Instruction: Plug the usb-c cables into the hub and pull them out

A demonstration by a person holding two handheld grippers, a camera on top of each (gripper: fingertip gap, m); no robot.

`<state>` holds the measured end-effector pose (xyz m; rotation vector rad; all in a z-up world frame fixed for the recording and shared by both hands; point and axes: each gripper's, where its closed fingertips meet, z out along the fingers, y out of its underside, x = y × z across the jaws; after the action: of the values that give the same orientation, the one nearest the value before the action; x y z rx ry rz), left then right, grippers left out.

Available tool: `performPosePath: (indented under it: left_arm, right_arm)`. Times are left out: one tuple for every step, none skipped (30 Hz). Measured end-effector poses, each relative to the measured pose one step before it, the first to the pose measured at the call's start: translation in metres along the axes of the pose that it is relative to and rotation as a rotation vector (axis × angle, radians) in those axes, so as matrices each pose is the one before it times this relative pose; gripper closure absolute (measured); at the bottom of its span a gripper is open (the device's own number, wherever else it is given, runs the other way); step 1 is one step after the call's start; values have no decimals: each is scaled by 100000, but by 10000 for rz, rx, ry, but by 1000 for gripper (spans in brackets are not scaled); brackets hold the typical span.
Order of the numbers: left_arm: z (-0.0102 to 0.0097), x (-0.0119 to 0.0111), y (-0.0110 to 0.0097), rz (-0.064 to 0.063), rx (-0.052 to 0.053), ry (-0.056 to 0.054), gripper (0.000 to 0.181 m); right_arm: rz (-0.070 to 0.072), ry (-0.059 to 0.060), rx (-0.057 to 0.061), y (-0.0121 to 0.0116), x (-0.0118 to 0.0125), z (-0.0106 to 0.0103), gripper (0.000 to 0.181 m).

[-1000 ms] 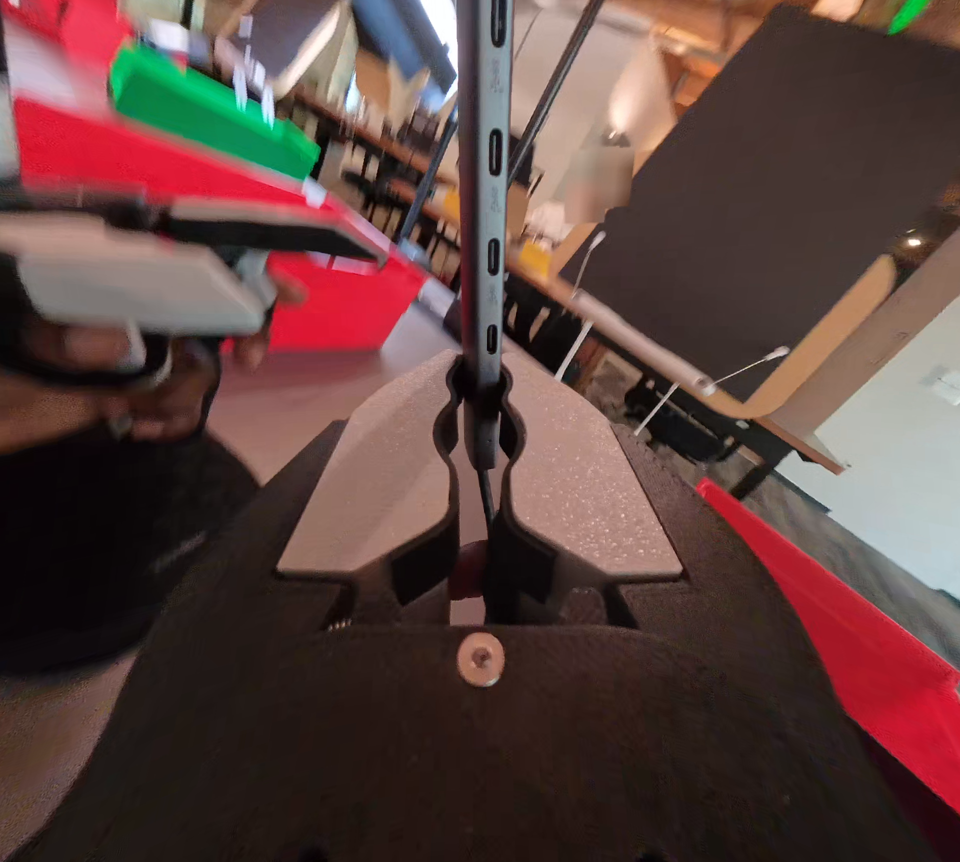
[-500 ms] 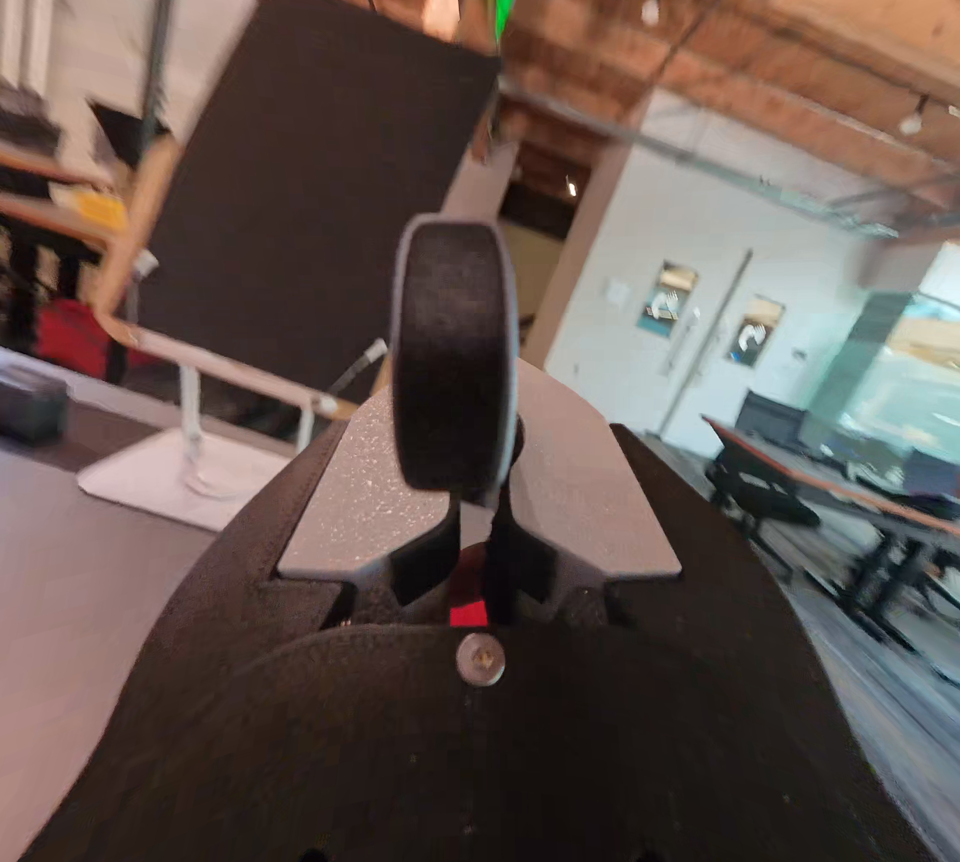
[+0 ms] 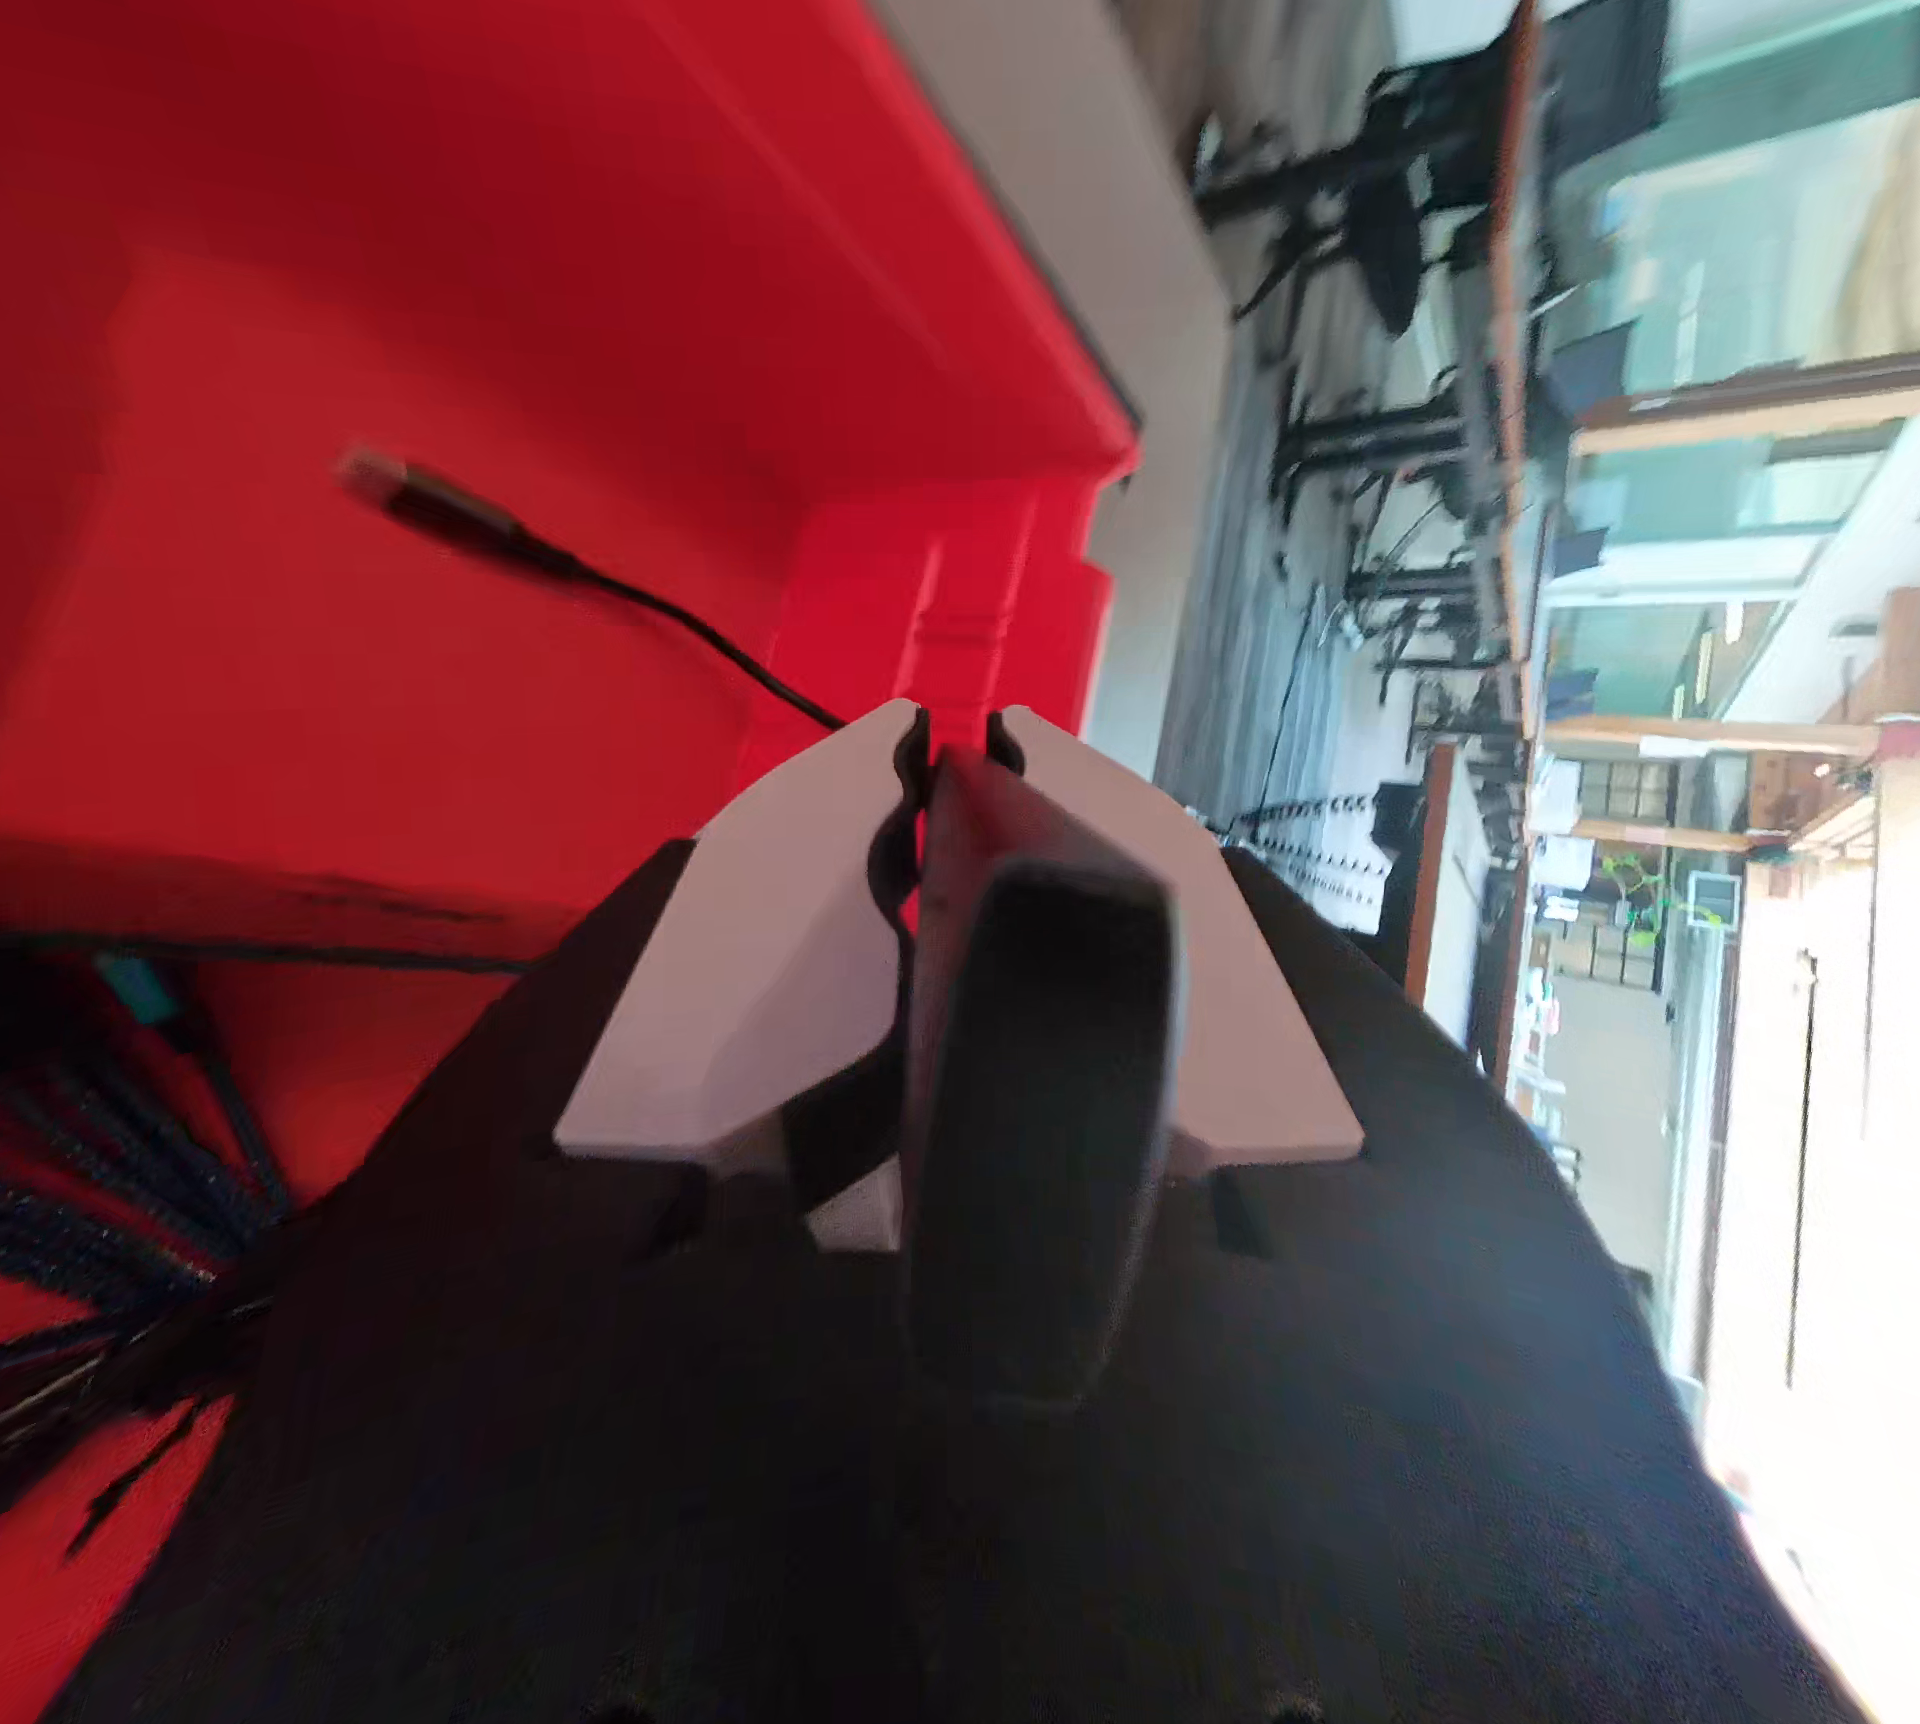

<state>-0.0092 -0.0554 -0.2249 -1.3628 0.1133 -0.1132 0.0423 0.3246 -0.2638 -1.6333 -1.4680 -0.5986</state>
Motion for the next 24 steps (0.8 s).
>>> performPosePath:
  left_arm:
    - [-25, -16, -41, -11, 25, 0, 124]
    - [-27, -23, -38, -15, 23, -8, 124]
    - [-4, -9, -25, -24, 17, 9, 124]
    - [-2, -4, -6, -19, 4, 9, 125]
    - [2, -16, 10, -10, -6, -1, 124]
    - [15, 5, 12, 2, -6, 7, 124]
    - [15, 17, 8, 6, -11, 11, 124]
    - [22, 13, 25, 5, -14, 1, 124]
    - [5, 15, 13, 6, -9, 8, 124]
    - [15, 37, -5, 9, -2, 12, 124]
    - [4, 26, 2, 16, -1, 6, 124]
    - [-3, 21, -11, 17, 0, 2, 124]
    - [3, 1, -2, 10, 2, -2, 124]
    - [4, 9, -11, -1, 1, -1, 124]
    - [9, 1, 3, 1, -1, 2, 124]
    - [1, -1, -1, 2, 1, 1, 124]
    - [8, -7, 5, -3, -2, -6, 124]
    - [6, 1, 9, -1, -6, 1, 124]
    - [7, -7, 1, 4, -7, -2, 124]
    - [11, 8, 3, 4, -1, 2, 124]
    - [6, -6, 2, 2, -8, -2, 124]
    - [4, -4, 13, 1, -8, -2, 124]
    - [10, -3, 1, -2, 1, -3, 125]
    - [-1, -18, -2, -2, 1, -8, 125]
  right_arm:
    - [-173, -309, -510, 432, -555, 548, 168]
    - [-88, -243, -386, 259, -453, 518, 167]
    - [-21, -158, -225, 65, -324, 385, 163]
    - [34, -267, 90, -292, -427, 170, 153]
    - [142, -339, 455, -703, -471, -88, 148]
    - [306, -385, 576, -803, -439, -260, 144]
    - [323, -352, 484, -683, -330, -370, 134]
    - [144, -287, 485, -664, -256, -450, 123]
    - [39, -257, 456, -619, -238, -487, 117]
    - [-17, -261, 416, -621, -259, -442, 106]
    - [11, -259, 261, -402, -270, -388, 102]
    - [6, -288, 104, -202, -314, -337, 100]
    - [-54, -290, 81, -164, -361, -320, 97]
    - [-96, -164, 134, -216, -219, -295, 96]
    - [-72, -28, 173, -281, -24, -287, 96]
    - [23, 21, 214, -352, 85, -263, 94]
    - [163, 14, 287, -482, 140, -303, 94]
    - [306, -19, 437, -742, 150, -348, 95]
    - [393, -181, 576, -972, -57, -389, 96]
    - [417, -312, 673, -1149, -281, -391, 97]
    - [421, -325, 728, -1237, -330, -363, 99]
    - [398, -278, 692, -1174, -306, -283, 100]
    - [371, -206, 628, -1042, -216, -189, 102]
    - [366, -168, 523, -840, -153, -143, 104]
